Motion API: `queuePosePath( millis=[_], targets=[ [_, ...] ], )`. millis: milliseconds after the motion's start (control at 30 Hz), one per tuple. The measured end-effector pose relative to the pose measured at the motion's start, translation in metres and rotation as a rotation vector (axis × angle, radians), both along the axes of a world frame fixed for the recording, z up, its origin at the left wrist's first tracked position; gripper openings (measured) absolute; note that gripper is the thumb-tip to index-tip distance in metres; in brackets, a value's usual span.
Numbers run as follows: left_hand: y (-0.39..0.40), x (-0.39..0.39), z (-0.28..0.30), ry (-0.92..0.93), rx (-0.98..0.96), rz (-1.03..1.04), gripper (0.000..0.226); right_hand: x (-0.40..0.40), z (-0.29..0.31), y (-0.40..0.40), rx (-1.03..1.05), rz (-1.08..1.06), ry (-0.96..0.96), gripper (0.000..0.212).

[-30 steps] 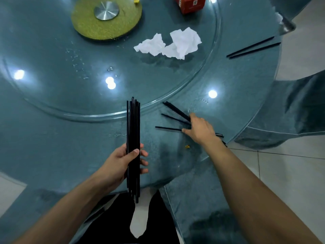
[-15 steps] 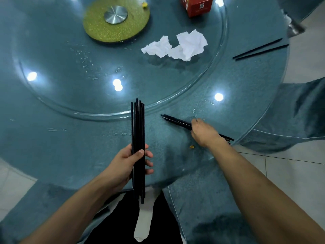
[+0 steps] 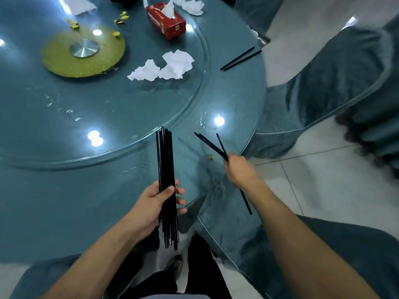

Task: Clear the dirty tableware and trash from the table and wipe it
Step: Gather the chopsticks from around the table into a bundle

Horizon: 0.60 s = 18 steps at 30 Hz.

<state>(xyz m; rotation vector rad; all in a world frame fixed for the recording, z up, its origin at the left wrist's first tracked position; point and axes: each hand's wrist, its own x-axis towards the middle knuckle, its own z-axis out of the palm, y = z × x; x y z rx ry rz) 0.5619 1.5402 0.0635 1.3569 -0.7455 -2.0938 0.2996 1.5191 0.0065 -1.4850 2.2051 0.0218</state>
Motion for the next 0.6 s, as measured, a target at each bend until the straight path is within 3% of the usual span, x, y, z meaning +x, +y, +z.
queuePosePath(
  millis=[67, 233, 367, 600],
  targets=[
    [0.014, 0.006, 0.003, 0.021, 0.002, -0.04, 0.017, 0.007, 0.008, 0.031, -0.003, -0.071, 0.006, 0.025],
    [0.053, 0.014, 0.011, 0.042, -0.023, -0.17, 0.019, 0.02, 0.031, 0.106, -0.06, -0.061, 0.24, 0.026],
    [0.082, 0.004, 0.019, 0.063, -0.043, -0.273, 0.019, 0.018, 0.047, 0.154, -0.085, -0.233, 0.076, 0.017],
    [0.125, -0.044, 0.029, 0.101, -0.065, -0.394, 0.019, -0.018, 0.077, 0.233, -0.181, -0.383, 0.11, 0.017]
  ],
)
